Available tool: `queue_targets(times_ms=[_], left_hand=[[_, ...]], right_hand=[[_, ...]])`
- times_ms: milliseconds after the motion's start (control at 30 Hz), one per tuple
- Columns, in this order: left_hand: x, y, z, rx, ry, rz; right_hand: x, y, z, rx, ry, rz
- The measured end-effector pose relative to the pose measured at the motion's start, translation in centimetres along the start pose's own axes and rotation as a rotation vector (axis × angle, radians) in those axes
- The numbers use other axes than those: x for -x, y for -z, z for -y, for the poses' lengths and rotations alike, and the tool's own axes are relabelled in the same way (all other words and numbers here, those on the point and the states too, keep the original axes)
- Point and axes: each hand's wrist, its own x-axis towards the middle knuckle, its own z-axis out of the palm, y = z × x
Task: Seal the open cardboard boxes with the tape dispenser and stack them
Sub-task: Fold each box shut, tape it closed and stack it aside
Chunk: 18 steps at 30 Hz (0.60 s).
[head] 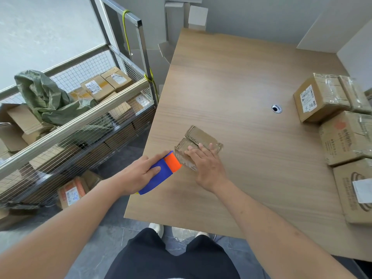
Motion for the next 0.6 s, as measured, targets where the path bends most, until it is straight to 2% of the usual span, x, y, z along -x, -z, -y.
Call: queue_targets(times_ms=[167,300,433,500,600], left_hand=[[-0.1,1.5,-1.0,-0.02,-0.07,0.016],[0.0,2.6,-1.0,-0.053,-0.111,0.037],[0.3,3.0,-0.5,-0.054,-0.136,0.069],[0.4,3.2,-0.1,-0.042,-0.151,0.074],[0.6,3.4,0.3,-0.034,-0.174,0.091]], right_hand=[[0.7,2.0,-1.6,0.069,0.035,-0.105],[0.3,2.0,-0.4,-0.011,-0.072,-0.145],[-0.8,0.8,1.3,0.013,-0.329,-0.023],[-1.1,0.5,1.8,0.047,-0.338,-0.027],[-1.1,0.7,1.7,-0.033,-0.328,-0.037]])
